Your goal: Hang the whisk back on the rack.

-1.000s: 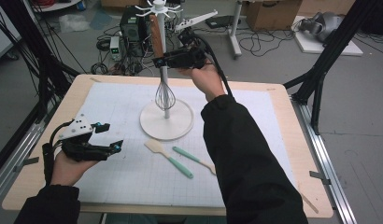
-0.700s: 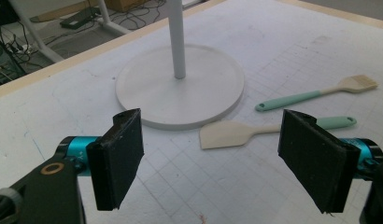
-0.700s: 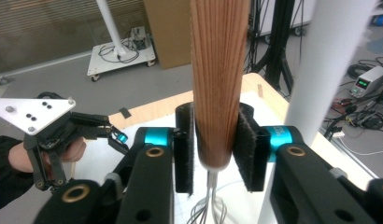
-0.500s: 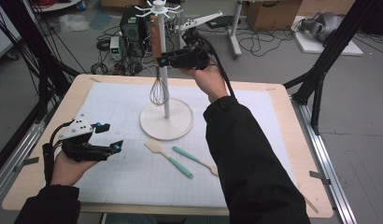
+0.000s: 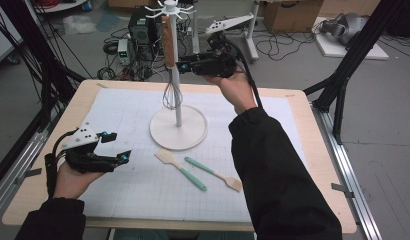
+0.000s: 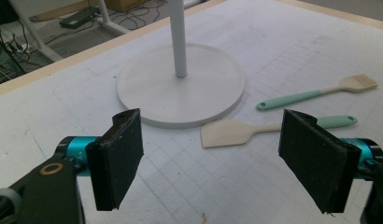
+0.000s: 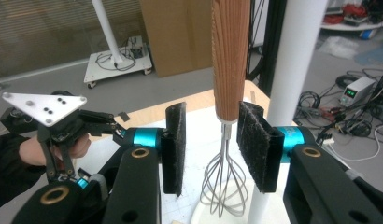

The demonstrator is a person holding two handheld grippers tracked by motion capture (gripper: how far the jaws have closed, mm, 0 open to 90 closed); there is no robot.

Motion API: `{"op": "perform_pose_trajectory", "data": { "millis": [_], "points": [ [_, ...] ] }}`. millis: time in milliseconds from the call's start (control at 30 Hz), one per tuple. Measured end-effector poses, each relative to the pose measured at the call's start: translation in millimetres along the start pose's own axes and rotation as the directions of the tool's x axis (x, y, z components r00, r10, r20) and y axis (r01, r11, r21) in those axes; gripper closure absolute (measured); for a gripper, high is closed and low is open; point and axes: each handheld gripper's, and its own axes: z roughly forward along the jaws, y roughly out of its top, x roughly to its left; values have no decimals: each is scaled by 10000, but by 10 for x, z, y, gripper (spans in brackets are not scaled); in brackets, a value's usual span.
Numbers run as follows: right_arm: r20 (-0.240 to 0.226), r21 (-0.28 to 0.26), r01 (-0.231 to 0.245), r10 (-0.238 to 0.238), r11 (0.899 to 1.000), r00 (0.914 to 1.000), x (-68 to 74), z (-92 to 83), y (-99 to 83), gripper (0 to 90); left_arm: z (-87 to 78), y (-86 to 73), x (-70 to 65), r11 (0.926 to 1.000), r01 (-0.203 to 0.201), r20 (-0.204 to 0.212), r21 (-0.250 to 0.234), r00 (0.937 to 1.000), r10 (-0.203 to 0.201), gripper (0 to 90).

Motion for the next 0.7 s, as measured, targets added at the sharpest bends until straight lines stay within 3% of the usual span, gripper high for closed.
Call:
{"op": "perform_pose_trajectory", "data": {
  "millis": [367, 500, 700],
  "points": [
    [-208, -578, 84, -96, 9983, 9997, 7, -244, -75, 761, 3, -24, 23, 9999, 10, -28, 114, 10000, -10, 222],
    [-399, -876, 10, -45, 9962, 9992, 15, -248, -66, 772, -3, -28, 17, 9999, 76, -37, 95, 10000, -75, 222],
    [-626, -782, 78, -127, 9969, 9980, 43, -217, -65, 821, -15, -30, 17, 9999, 12, -95, 163, 10000, -11, 222]
  ]
}}
